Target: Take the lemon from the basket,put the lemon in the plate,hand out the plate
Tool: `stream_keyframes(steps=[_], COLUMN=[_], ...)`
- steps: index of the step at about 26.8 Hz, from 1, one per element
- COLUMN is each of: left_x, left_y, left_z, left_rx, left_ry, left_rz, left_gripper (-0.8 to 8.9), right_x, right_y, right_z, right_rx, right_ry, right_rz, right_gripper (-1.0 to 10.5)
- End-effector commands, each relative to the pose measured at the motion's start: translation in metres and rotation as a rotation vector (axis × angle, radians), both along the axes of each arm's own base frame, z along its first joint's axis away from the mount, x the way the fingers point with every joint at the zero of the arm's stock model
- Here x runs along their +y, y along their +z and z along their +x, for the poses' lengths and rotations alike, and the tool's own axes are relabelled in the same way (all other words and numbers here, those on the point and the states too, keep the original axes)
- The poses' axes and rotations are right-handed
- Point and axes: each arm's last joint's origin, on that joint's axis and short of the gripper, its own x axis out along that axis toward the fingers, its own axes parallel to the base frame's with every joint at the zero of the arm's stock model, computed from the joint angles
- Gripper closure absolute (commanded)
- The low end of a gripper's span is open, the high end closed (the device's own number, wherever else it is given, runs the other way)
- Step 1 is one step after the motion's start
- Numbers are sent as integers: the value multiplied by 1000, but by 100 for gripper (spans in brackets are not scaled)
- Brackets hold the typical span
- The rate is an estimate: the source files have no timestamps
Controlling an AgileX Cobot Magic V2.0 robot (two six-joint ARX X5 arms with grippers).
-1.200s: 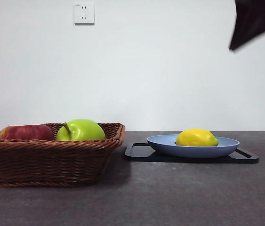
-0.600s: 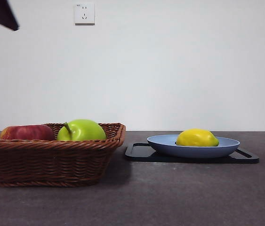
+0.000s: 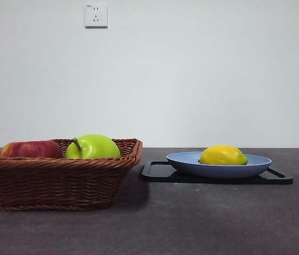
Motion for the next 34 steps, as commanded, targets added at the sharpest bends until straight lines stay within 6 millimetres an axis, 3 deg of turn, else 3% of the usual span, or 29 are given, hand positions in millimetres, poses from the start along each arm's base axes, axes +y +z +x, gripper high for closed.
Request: stream_keyframes(steps=[1,15,18,23,28,34], left_x=[-1,1,11,30,42,46], left_y=[2,1,2,-1,-21,-64], left_z=[1,-1,-12,-29,-27,-15], left_rx=[1,-3,-32,-133,-206,-198], left_ry=[0,62,112,282,422,362], left_rz=[-10,13,78,39,20,14], left_gripper=[805,805,805,805,805,805], right_x=[0,0,0,0,0,0], right_y=[4,4,4,4,4,4], right_z=[-1,-1,-1,-1,-1,-1], right_rx=[-13,-13,-13,-14,-13,-13], right_ry=[1,0,0,0,0,0], right_rz=[25,24,24,24,24,25], right_gripper=[943,943,943,943,943,943])
